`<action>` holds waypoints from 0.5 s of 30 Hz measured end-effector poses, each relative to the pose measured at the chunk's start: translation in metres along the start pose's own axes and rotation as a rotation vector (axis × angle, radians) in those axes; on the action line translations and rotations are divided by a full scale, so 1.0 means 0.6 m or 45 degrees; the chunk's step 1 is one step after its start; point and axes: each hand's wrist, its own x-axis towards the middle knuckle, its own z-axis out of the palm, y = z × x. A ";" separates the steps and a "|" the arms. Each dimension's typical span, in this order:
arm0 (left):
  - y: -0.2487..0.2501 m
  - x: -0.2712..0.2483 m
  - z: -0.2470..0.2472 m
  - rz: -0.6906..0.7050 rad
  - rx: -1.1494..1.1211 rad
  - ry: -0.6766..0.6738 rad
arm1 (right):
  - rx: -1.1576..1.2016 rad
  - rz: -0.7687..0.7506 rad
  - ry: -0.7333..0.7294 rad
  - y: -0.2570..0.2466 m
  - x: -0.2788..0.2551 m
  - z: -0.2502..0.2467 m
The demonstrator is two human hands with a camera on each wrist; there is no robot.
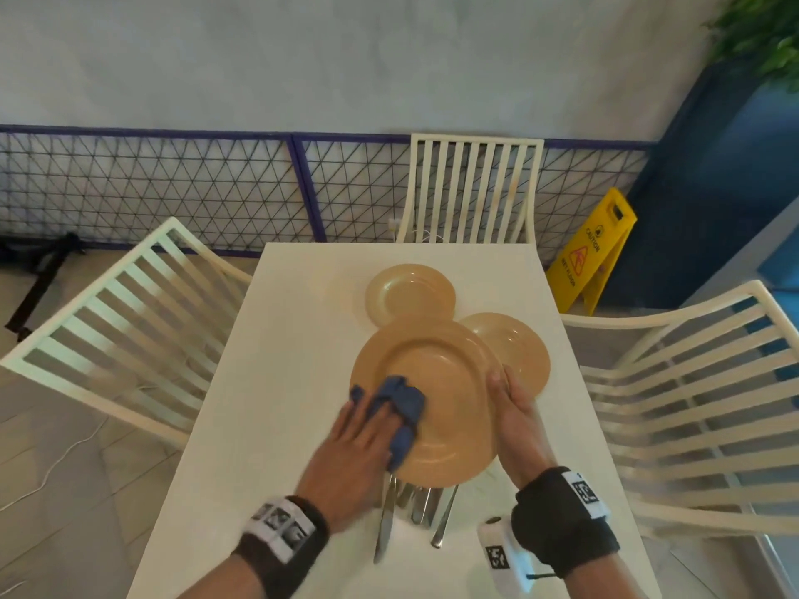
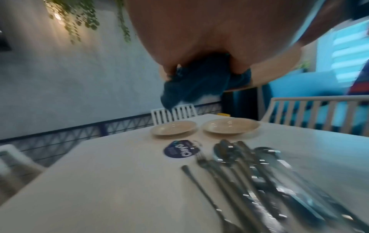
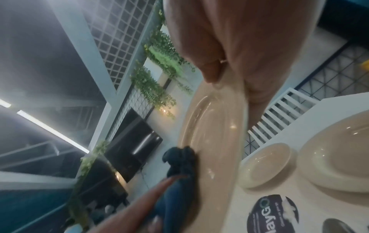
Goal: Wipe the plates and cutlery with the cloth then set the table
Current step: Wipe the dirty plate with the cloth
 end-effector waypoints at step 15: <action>-0.012 0.020 -0.011 -0.048 -0.104 0.118 | -0.092 -0.018 -0.010 -0.016 0.010 0.007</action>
